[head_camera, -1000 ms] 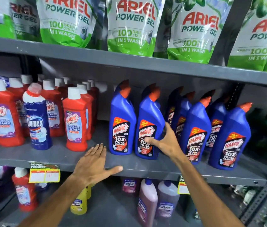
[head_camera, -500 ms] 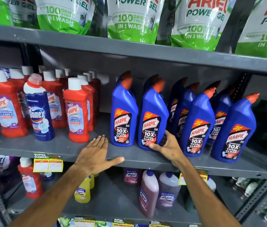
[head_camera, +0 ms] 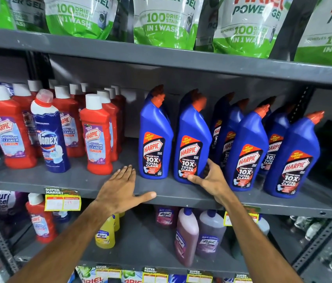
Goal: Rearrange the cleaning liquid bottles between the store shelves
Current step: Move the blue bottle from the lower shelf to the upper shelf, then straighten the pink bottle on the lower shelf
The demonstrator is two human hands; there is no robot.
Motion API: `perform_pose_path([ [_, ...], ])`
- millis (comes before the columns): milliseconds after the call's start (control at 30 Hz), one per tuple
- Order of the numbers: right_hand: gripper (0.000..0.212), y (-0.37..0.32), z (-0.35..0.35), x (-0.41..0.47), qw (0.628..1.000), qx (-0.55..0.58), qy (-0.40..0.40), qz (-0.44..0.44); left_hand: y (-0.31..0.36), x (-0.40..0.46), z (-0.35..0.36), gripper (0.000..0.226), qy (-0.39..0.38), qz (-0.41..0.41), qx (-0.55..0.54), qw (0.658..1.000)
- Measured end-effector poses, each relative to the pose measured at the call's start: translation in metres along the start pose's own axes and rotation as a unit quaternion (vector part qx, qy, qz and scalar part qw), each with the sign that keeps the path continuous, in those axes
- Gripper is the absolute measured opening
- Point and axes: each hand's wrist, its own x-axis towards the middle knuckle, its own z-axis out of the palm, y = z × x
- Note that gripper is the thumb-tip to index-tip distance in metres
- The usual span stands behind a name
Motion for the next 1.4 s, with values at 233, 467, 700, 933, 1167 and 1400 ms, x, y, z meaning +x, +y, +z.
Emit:
perform_pose_path([
  [233, 0.073, 0.0, 0.0, 0.0, 1.0, 0.0, -0.006, 0.01, 0.002, -0.002, -0.003, 0.146, -0.006, 0.001, -0.008, 1.0],
  [467, 0.096, 0.001, 0.003, -0.037, 0.988, -0.069, 0.119, -0.072, 0.011, -0.025, 0.011, 0.131, 0.113, 0.001, 0.02, 0.993],
  [700, 0.029, 0.072, 0.053, -0.134, 0.898, -0.161, 0.332, -0.241, 0.023, -0.078, 0.096, 0.101, 0.254, 0.077, -0.01, 0.964],
  [933, 0.05, 0.135, 0.086, -0.179, 0.979, -0.089, 0.18, 0.033, 0.016, -0.114, 0.191, 0.101, 0.082, 0.099, 0.004, 0.992],
  [1167, 0.068, 0.208, 0.129, -0.193, 0.975, 0.01, 0.172, 0.141, -0.012, -0.08, 0.279, 0.116, -0.054, 0.079, -0.017, 0.995],
  [1400, 0.069, 0.255, 0.151, -0.179, 0.972, 0.019, 0.176, 0.152, -0.017, -0.046, 0.349, 0.131, -0.079, 0.085, -0.013, 0.993],
])
